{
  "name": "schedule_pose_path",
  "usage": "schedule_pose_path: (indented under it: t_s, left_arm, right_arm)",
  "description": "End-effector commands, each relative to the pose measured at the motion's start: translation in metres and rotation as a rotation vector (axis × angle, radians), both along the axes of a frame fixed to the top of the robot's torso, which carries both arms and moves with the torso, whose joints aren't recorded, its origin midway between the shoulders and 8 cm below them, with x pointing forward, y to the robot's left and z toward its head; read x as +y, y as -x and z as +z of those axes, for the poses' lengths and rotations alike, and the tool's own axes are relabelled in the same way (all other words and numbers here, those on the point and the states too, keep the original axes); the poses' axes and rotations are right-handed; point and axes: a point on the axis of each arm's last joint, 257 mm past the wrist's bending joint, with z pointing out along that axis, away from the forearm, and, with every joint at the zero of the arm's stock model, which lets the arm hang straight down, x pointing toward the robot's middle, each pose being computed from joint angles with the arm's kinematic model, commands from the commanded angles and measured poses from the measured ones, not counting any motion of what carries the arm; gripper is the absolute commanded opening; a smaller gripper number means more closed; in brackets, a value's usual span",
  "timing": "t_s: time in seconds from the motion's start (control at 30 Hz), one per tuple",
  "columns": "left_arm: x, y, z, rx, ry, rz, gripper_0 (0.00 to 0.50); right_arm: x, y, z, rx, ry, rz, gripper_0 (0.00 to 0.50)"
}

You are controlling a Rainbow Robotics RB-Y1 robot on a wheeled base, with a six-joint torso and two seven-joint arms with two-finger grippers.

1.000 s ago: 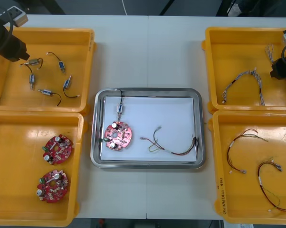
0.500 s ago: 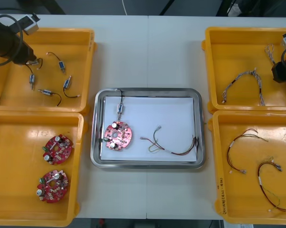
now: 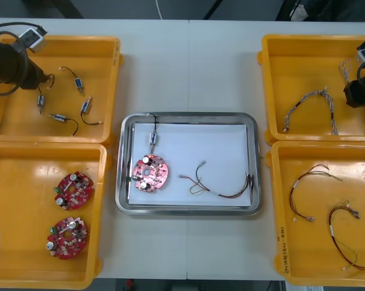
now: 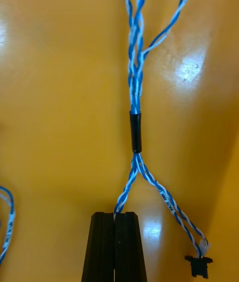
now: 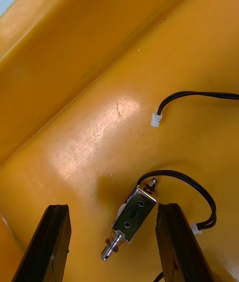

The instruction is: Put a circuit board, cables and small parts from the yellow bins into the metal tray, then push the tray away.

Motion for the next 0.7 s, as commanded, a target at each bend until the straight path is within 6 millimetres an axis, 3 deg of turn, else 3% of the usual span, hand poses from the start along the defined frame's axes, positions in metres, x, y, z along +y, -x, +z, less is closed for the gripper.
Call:
schedule_pose_path:
  t_s: [0.03,0.6,0.63,0.67,0.7]
  left_arm:
    - [-0.017,-0.021,0.031,-0.085,-0.005,-0.031,0.5]
    - [-0.028,-0.02,0.009,-0.09,0.199,0.031,0.5]
    - [-0.028,-0.019,0.009,-0.092,0.22,0.037,0.32]
    - [-0.029,-0.019,0.008,-0.091,0.234,0.041,0.095]
    - [-0.029,-0.019,0.008,-0.091,0.237,0.041,0.017]
  right_arm:
    - [0.008,-0.004,0.024,-0.007,0.018,0.039,0.0]
    - [0.01,0.021,0.031,0.016,0.016,0.081,0.0]
    - [0.011,0.023,0.03,0.019,0.015,0.086,0.0]
    - [0.011,0.026,0.03,0.022,0.014,0.087,0.0]
    - [0.011,0.028,0.028,0.026,0.014,0.089,0.0]
